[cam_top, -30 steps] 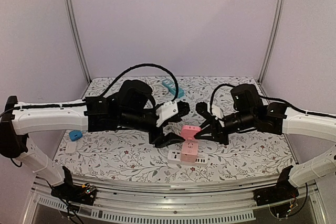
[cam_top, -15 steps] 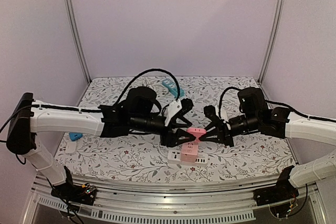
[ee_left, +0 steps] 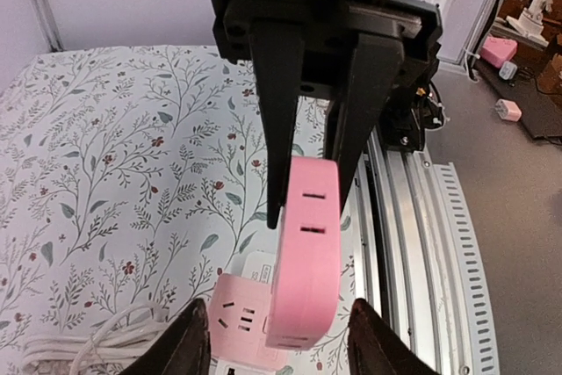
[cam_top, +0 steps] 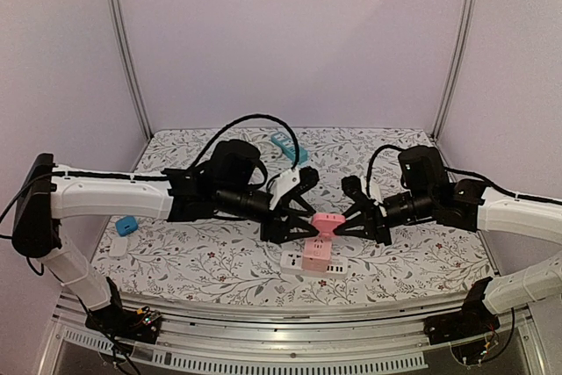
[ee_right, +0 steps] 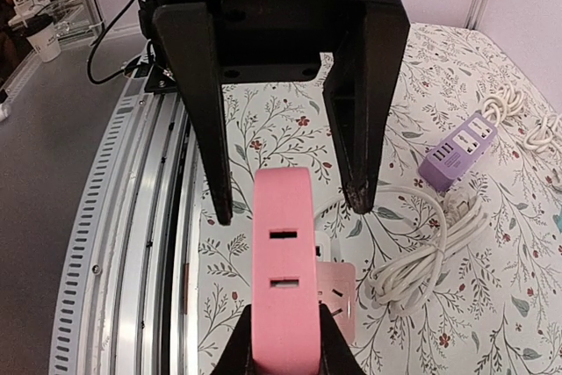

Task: Insert the plug

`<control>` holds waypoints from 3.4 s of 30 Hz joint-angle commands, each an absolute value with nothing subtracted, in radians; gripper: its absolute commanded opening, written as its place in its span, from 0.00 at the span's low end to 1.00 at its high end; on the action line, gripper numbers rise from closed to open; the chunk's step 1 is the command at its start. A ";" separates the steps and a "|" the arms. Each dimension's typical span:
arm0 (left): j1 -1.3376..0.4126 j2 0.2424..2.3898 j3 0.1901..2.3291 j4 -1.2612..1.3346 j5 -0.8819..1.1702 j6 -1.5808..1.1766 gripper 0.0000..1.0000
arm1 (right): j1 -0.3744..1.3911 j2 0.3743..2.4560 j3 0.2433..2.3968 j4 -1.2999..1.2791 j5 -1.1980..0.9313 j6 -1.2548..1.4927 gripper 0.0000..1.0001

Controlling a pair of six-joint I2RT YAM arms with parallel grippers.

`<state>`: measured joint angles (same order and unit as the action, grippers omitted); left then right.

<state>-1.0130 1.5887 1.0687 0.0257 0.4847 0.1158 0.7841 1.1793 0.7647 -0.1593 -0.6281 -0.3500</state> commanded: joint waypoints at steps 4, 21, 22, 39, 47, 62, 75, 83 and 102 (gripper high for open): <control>-1.074 1.606 1.133 -0.085 0.393 0.261 0.52 | 0.779 1.156 0.779 -0.165 -0.626 -0.364 0.00; -1.013 1.563 1.110 -0.040 0.503 0.260 0.67 | 0.774 1.214 0.801 -0.201 -0.660 -0.406 0.00; -0.998 1.579 1.099 0.049 0.513 0.230 0.69 | 0.774 1.227 0.801 -0.199 -0.653 -0.408 0.00; -0.991 1.680 0.794 0.666 0.574 0.127 0.56 | 0.773 1.276 0.833 -0.202 -0.618 -0.453 0.00; -0.996 1.720 0.827 0.672 0.582 0.119 0.40 | 0.774 1.300 0.830 -0.195 -0.627 -0.459 0.00; -0.986 1.766 0.805 0.710 0.555 0.103 0.00 | 0.770 1.370 0.835 -0.173 -0.631 -0.427 0.00; -0.959 1.819 0.809 0.712 0.551 0.155 0.00 | 0.760 1.416 0.847 -0.177 -0.614 -0.421 0.00; -0.963 1.868 0.824 0.750 0.569 0.141 0.00 | 0.760 1.382 0.850 -0.213 -0.622 -0.408 0.00; -0.977 1.741 0.910 0.396 0.537 -0.035 0.00 | 0.760 1.420 0.980 -0.355 -0.720 -0.257 0.00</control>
